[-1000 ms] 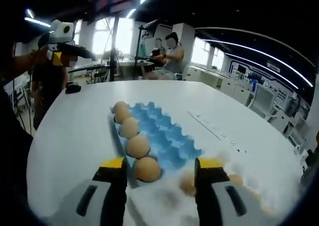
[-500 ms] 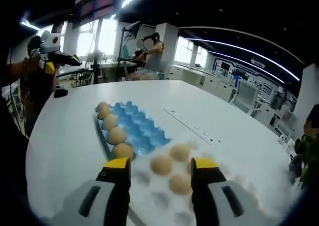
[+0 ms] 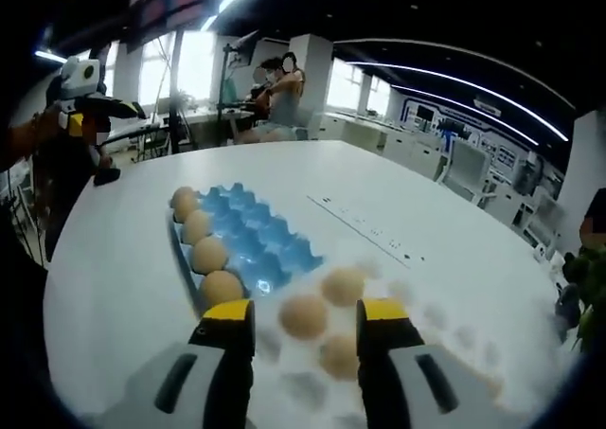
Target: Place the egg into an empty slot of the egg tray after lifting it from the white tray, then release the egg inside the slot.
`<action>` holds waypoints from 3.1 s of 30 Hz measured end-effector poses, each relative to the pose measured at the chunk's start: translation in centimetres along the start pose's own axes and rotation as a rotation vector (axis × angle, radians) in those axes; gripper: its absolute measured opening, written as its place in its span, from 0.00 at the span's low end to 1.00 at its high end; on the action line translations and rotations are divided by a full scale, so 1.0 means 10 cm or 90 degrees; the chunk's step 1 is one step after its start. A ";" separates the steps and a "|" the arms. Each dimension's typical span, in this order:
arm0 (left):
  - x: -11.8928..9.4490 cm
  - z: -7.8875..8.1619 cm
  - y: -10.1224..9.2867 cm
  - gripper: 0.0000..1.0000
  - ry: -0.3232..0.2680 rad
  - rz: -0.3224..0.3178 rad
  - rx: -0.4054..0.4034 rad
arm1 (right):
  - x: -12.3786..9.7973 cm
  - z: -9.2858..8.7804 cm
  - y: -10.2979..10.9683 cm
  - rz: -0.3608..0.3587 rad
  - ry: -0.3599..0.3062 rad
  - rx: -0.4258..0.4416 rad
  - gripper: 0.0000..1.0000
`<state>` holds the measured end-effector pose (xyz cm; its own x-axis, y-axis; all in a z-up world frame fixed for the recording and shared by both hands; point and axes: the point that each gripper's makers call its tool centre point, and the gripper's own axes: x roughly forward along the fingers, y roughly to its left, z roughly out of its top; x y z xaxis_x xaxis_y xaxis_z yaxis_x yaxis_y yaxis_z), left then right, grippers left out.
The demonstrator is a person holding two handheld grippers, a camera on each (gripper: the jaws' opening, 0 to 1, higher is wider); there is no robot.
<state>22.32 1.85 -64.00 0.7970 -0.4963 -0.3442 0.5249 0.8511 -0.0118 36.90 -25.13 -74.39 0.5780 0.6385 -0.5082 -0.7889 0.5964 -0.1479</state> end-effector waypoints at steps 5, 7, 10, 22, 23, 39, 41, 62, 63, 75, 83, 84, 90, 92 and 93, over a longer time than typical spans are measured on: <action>0.00 -0.01 0.01 0.71 0.002 0.000 0.001 | 0.04 -0.04 -0.04 -0.007 0.011 0.003 0.43; 0.00 -0.01 0.01 0.71 0.000 0.000 -0.002 | 0.06 -0.07 -0.06 -0.013 0.019 0.004 0.42; 0.00 -0.02 0.01 0.71 0.004 0.000 0.000 | 0.10 -0.10 -0.05 -0.011 0.027 0.001 0.38; -0.01 -0.02 0.02 0.71 0.002 0.004 -0.003 | 0.27 -0.16 0.01 0.005 0.055 -0.028 0.30; -0.01 -0.02 0.02 0.71 0.002 0.004 -0.003 | 0.29 -0.18 0.02 0.010 0.063 -0.024 0.31; -0.01 -0.04 0.03 0.70 0.005 0.005 -0.003 | 0.33 -0.25 0.03 0.026 0.077 0.009 0.28; -0.01 -0.04 0.03 0.70 0.004 0.005 -0.005 | 0.34 -0.25 0.03 0.028 0.079 0.014 0.27; 0.01 -0.05 0.03 0.70 0.007 0.004 -0.006 | 0.30 -0.17 0.02 0.026 0.075 -0.028 0.23; 0.01 -0.05 0.03 0.70 0.007 0.004 -0.006 | 0.28 -0.14 0.01 0.021 0.069 -0.028 0.23; 0.02 -0.06 0.02 0.70 0.007 0.001 -0.006 | 0.17 0.04 -0.07 0.015 0.046 -0.021 0.23; 0.03 -0.07 0.01 0.70 0.005 -0.001 -0.008 | 0.21 0.15 0.00 0.023 0.035 -0.031 0.23; 0.02 -0.07 0.02 0.70 0.005 -0.001 -0.008 | 0.22 0.16 0.01 0.025 0.034 -0.032 0.23; 0.02 -0.07 0.03 0.70 0.004 -0.001 -0.009 | 0.30 0.25 0.12 0.038 0.024 -0.035 0.23; 0.03 -0.07 0.03 0.70 0.004 -0.002 -0.009 | 0.33 0.28 0.16 0.045 0.022 -0.035 0.23; 0.03 -0.07 0.03 0.70 0.003 -0.002 -0.009 | 0.35 0.30 0.19 0.048 0.019 -0.036 0.23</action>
<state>22.52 2.07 -64.73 0.7934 -0.4988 -0.3490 0.5235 0.8516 -0.0270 38.07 -20.34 -73.91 0.5112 0.6645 -0.5450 -0.8406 0.5186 -0.1562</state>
